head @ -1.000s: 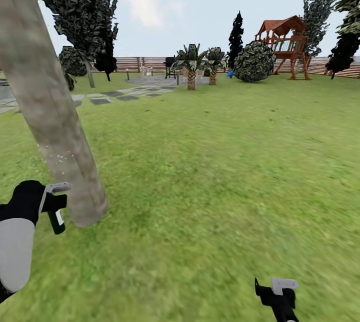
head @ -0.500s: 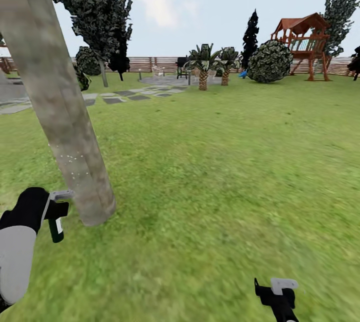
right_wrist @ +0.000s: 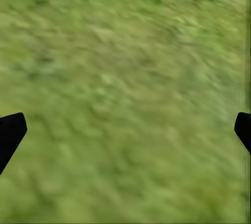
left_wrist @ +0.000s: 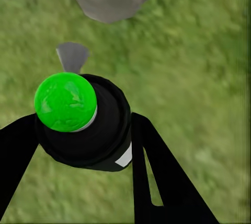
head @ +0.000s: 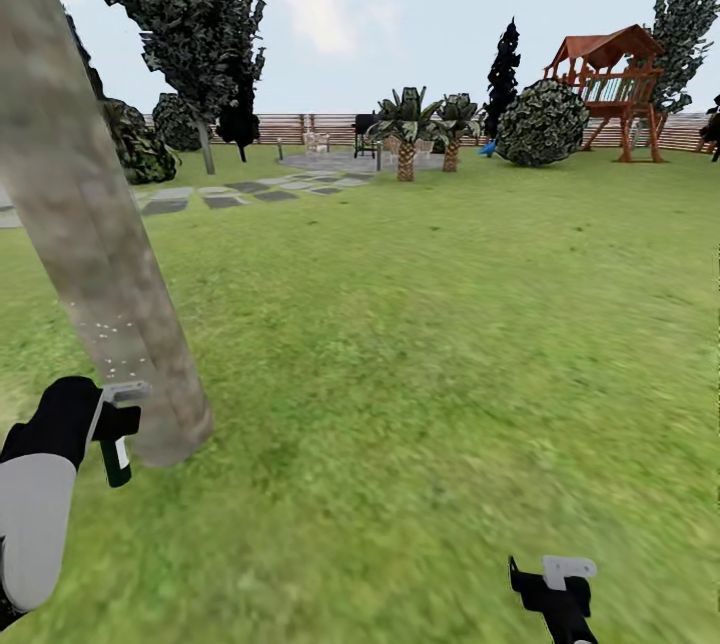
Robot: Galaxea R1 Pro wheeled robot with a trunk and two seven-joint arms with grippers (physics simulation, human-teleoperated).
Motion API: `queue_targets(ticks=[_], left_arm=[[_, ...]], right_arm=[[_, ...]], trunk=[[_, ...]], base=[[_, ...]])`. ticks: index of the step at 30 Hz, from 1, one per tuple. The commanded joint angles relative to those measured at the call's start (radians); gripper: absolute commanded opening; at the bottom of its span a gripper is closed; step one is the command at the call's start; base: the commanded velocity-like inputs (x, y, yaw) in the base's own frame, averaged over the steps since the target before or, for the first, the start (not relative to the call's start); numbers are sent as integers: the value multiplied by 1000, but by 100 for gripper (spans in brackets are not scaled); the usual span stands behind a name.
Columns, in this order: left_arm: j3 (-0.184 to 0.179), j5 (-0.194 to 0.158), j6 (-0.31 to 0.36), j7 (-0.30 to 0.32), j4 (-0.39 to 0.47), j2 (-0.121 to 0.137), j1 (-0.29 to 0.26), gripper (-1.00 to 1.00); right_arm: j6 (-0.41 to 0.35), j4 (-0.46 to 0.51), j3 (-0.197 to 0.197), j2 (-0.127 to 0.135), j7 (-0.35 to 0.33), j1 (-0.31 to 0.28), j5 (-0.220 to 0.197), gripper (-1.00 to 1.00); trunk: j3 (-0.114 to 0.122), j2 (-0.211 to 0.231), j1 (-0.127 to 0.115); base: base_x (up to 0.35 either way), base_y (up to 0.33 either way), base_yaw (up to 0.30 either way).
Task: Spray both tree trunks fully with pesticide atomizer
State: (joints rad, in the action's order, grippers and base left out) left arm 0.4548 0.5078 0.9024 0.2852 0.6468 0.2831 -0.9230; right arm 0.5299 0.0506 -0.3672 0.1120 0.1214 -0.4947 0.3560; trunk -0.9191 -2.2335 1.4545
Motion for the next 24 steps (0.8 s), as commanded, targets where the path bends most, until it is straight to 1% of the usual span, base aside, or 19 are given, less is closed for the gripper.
queue_targets(ticks=[1, 4, 6, 11, 16, 24], left_arm=[[4, 11, 3, 9, 2, -1, -2, -100], [5, 11, 3, 9, 2, -1, -1, -100], [5, 11, 3, 9, 2, -1, -1, -100], [5, 11, 3, 9, 3, -1, -1, -100], [5, 11, 3, 8, 3, -2, -2, -100], [4, 11, 3, 8, 2, -2, -1, -100]], right_arm=[[2, -2, -4, 0, 6, -1, 11, 100], [2, -2, -4, -1, 6, -1, 11, 100], [2, -2, -4, -2, 6, -1, 11, 100], [2, -2, -4, -2, 6, -1, 11, 100], [2, -2, -4, -3, 6, -1, 11, 100], [2, -2, -4, 0, 6, -1, 11, 100]], trunk=[[-1, 0, 0], [-1, 0, 0], [-1, 0, 0], [-1, 0, 0], [-1, 0, 0], [-1, 0, 0]], base=[[6, -272, 0], [2, -273, 26], [0, -273, 174], [0, -273, 260], [90, -273, 269], [189, -234, 30]])
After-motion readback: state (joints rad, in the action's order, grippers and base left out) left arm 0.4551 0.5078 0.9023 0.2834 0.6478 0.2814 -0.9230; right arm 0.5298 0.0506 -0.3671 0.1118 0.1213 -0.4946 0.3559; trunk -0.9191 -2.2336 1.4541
